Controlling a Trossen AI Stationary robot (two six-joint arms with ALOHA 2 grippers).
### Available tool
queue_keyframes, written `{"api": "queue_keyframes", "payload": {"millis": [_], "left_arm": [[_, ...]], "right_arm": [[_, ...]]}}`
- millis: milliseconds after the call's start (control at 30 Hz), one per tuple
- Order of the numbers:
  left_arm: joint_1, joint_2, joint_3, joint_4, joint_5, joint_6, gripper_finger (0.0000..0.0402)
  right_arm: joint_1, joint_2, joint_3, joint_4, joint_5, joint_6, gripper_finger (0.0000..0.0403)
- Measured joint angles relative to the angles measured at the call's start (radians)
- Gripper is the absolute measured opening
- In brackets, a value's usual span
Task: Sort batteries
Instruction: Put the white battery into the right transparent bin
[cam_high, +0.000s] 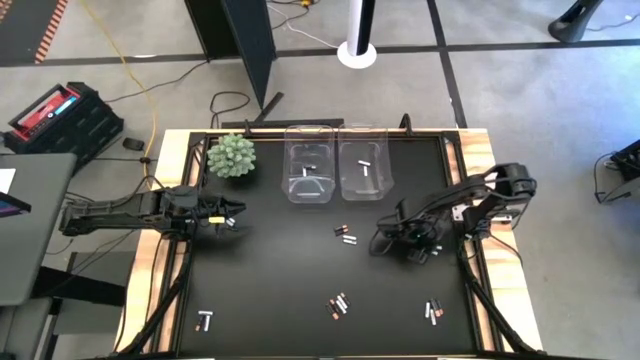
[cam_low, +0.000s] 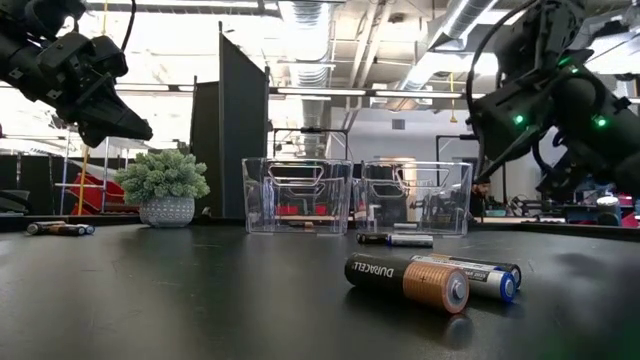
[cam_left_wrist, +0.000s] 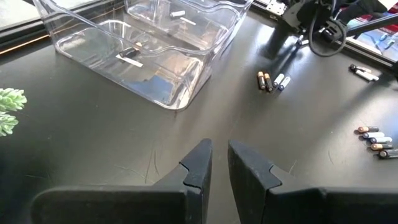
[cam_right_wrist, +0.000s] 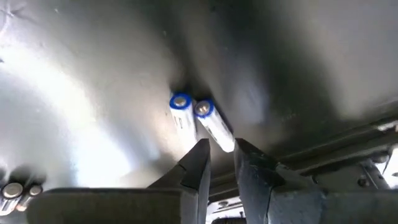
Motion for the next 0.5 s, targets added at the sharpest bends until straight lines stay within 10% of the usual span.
{"api": "queue_keyframes", "payload": {"millis": [500], "left_arm": [[0.0, 0.0, 0.0, 0.0, 0.0, 0.0, 0.005]], "right_arm": [[-0.002, 0.108, 0.004, 0.077, -0.005, -0.012, 0.0091]]}}
